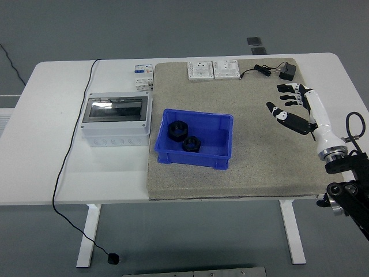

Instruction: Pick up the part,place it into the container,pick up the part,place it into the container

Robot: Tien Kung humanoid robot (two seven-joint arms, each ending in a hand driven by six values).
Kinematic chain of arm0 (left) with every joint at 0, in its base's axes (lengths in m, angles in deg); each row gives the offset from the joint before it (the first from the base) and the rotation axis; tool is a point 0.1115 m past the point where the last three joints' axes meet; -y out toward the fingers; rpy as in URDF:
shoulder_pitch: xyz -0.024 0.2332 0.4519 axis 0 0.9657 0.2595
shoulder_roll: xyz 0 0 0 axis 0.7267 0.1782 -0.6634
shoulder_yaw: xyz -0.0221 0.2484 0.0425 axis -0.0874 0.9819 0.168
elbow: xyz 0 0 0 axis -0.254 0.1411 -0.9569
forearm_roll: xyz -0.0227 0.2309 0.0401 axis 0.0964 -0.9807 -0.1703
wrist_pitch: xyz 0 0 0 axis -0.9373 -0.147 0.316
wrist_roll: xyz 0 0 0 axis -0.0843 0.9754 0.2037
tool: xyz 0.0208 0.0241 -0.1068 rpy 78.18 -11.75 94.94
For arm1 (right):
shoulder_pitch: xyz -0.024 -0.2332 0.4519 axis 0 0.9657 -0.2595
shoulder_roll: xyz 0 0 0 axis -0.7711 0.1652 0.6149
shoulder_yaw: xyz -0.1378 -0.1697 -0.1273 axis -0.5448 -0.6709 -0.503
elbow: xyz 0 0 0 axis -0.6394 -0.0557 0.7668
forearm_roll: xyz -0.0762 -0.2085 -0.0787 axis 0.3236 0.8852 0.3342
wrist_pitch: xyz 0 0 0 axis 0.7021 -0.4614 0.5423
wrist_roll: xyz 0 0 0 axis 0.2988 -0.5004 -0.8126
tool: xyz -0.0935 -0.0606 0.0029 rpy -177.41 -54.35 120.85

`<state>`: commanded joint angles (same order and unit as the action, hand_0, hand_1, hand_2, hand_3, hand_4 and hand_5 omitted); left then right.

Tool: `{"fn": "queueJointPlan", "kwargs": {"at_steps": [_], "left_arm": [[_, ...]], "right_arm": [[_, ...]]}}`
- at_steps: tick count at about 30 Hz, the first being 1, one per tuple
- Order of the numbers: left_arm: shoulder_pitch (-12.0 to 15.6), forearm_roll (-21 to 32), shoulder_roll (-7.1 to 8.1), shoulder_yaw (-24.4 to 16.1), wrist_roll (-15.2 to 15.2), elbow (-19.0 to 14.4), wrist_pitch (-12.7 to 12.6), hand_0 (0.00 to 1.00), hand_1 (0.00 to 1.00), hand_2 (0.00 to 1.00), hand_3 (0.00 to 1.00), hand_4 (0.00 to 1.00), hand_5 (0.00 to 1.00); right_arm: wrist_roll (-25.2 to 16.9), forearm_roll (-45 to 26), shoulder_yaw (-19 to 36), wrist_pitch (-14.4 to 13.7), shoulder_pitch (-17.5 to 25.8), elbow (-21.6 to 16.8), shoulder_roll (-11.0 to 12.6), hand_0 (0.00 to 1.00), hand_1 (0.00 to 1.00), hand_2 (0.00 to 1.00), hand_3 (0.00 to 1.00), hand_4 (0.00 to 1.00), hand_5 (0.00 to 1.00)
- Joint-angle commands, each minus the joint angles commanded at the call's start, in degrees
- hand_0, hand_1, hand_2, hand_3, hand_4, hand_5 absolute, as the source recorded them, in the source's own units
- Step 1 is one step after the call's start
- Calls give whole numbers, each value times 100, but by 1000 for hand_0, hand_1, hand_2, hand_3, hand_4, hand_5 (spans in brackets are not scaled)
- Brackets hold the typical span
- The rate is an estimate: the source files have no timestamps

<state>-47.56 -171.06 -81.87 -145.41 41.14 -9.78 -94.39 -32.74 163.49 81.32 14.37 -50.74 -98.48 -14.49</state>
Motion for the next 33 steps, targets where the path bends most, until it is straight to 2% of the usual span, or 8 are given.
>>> {"fn": "queueJointPlan", "kwargs": {"at_steps": [6,7,8,16,22,25,26,33], "left_arm": [[-7,111,-13,48,-20,0,-12,727,644,675,586,645,496],[-8,137,-14,56,-22,0,-15,727,644,675,586,645,496],[-11,155,-15,62,-24,0,-16,727,644,678,586,643,495],[-11,469,-63,240,-112,0,-78,726,643,689,585,641,495],[-8,605,-77,304,-121,0,-44,722,643,711,582,638,494],[-13,553,-69,202,17,0,86,722,643,711,582,638,494],[-15,543,-65,171,72,0,132,724,648,734,644,635,495],[-20,425,-30,71,285,0,294,727,647,716,631,644,519]], "right_arm": [[-321,-1258,465,33,86,45,-7,572,608,671,632,792,429],[-367,-1464,484,31,92,78,-13,572,608,671,632,792,429],[-419,-1636,496,32,97,115,-22,524,534,646,617,778,426],[-721,-3151,482,123,85,292,-89,499,490,636,609,783,423],[-752,-3778,555,127,116,292,-115,480,456,621,590,784,439],[-757,-3849,603,126,123,288,-118,480,456,621,590,784,439],[-760,-3867,615,126,125,288,-117,474,443,608,581,784,455],[-794,-4589,579,149,118,346,-145,457,424,596,570,777,462]]}}
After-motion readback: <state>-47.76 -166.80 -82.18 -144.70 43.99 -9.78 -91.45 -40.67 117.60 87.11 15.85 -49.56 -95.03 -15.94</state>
